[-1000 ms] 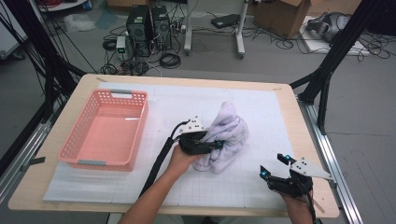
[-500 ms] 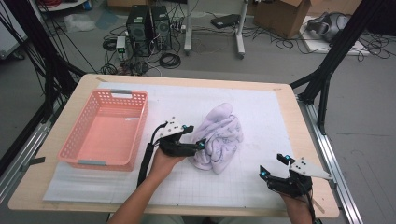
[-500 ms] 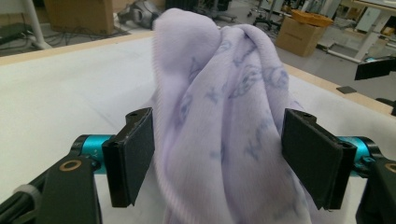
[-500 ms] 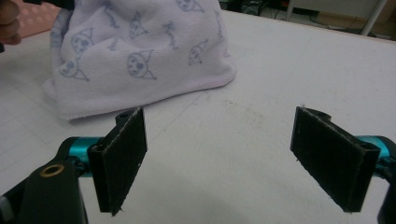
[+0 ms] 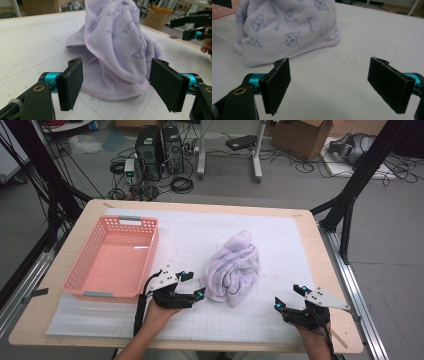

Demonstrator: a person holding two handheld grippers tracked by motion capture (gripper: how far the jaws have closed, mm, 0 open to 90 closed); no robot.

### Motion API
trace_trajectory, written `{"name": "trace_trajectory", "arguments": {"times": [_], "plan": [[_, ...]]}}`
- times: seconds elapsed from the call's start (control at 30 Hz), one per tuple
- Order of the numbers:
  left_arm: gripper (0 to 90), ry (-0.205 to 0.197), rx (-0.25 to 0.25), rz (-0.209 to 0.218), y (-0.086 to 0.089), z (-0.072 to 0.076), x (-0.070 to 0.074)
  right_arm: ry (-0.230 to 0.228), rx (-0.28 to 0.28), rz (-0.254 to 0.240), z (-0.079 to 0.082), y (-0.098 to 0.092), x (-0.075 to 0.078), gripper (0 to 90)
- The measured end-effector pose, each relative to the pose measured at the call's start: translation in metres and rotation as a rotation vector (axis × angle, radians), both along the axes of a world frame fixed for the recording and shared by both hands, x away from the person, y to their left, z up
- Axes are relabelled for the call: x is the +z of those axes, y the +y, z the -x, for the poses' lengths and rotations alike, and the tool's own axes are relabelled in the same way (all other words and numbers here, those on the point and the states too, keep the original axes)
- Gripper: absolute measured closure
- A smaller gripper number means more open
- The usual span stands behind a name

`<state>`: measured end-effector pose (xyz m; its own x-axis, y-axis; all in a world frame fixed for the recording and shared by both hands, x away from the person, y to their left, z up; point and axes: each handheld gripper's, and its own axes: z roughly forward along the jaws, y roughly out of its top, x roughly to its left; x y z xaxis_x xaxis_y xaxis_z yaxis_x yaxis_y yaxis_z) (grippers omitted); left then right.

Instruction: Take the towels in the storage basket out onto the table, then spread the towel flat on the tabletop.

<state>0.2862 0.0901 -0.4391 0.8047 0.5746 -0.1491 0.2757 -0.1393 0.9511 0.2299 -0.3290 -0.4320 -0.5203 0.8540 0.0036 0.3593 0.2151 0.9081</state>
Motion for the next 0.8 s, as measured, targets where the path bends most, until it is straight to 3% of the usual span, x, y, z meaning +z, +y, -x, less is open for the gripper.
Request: {"name": "trace_trajectory", "arguments": {"times": [0.27,0.8], "plan": [[29.1,0.008,-0.002,0.005,0.003,0.0015,-0.0056,0.016,-0.013,0.003,-0.0015,-0.0005,-0.0028,17.2],[31.3,0.007,0.011,0.029,0.0097,0.0024,-0.0018,0.017,-0.021,-0.003,-0.0014,-0.001,-0.0019,17.2]]}}
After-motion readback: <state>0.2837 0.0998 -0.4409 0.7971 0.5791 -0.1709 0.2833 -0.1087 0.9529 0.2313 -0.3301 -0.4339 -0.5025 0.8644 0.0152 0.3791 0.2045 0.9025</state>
